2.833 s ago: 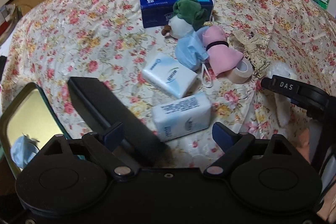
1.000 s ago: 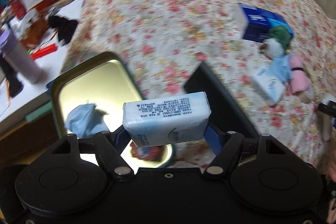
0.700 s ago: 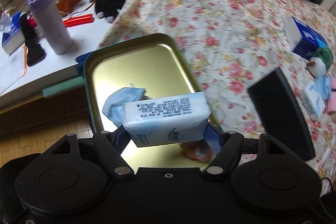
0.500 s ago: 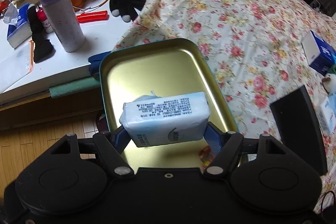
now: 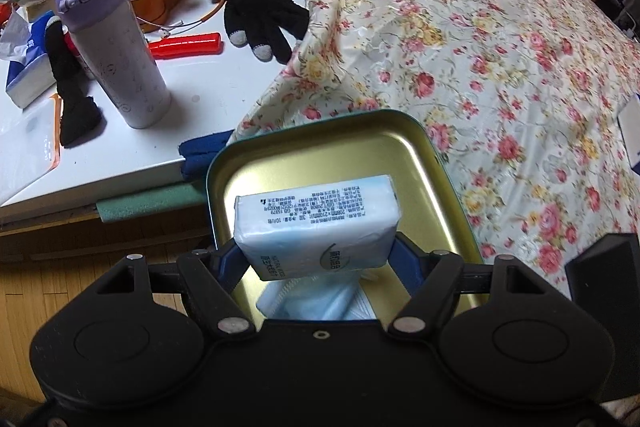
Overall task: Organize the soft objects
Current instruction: 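Carry the tissue pack into the tray and open the left gripper while the right carries the bear over, then lower the white plush bear into the tin tray and open the right gripper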
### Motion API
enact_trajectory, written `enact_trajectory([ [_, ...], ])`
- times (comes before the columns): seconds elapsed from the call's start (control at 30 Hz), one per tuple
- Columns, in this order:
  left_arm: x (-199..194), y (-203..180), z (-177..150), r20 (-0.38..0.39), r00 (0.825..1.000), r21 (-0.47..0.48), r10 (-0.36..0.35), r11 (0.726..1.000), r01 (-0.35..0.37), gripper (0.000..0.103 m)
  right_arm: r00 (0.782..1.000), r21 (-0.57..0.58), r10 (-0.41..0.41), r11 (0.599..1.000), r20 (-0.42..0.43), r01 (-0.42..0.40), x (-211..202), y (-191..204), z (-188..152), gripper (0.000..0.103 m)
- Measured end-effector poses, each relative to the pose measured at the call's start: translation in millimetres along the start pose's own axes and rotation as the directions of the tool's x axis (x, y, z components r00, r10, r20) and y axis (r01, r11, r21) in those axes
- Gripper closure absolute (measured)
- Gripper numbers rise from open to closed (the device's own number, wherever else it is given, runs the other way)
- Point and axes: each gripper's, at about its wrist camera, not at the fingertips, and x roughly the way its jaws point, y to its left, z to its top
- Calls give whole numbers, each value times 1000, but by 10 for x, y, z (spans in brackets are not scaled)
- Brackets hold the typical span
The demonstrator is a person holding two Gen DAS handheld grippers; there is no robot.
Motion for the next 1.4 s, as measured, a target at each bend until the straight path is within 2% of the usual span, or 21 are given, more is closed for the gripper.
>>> enact_trajectory([
  [0.1, 139, 90, 1, -24, 1000, -22, 12, 1000, -12, 34, 997, -69, 73, 995, -29, -75, 27, 356, -62, 53],
  [0.2, 198, 174, 20, -56, 998, -58, -21, 998, 17, 34, 989, -118, 126, 984, -82, -136, 122, 683, -144, 53],
  [0.37, 151, 135, 78, -24, 1000, -38, 18, 999, -19, 34, 976, -200, 141, 964, -166, -173, 361, 1153, -344, 53],
  [0.53, 180, 85, 95, -39, 999, -25, -13, 1000, 12, 33, 957, -250, 138, 946, -256, -204, 608, 1414, -535, 53],
  [0.63, 191, 38, 98, -43, 999, -2, -12, 1000, 12, 32, 943, -261, 132, 941, -305, -216, 732, 1490, -648, 53],
  [0.7, 191, 35, 103, -44, 999, -3, -15, 1000, 14, 26, 935, -268, 129, 937, -331, -224, 773, 1517, -708, 53],
  [0.87, 195, 45, 121, -39, 999, -19, -9, 1000, 8, 20, 922, -267, 122, 936, -367, -230, 862, 1556, -764, 51],
  [1.0, 220, 30, 116, -50, 999, -20, -9, 1000, 8, 20, 913, -256, 138, 934, -385, -249, 900, 1563, -766, 47],
  [1.4, 238, -18, 107, -56, 998, 5, 0, 1000, 0, 20, 914, -249, 145, 935, -379, -251, 885, 1549, -752, 45],
])
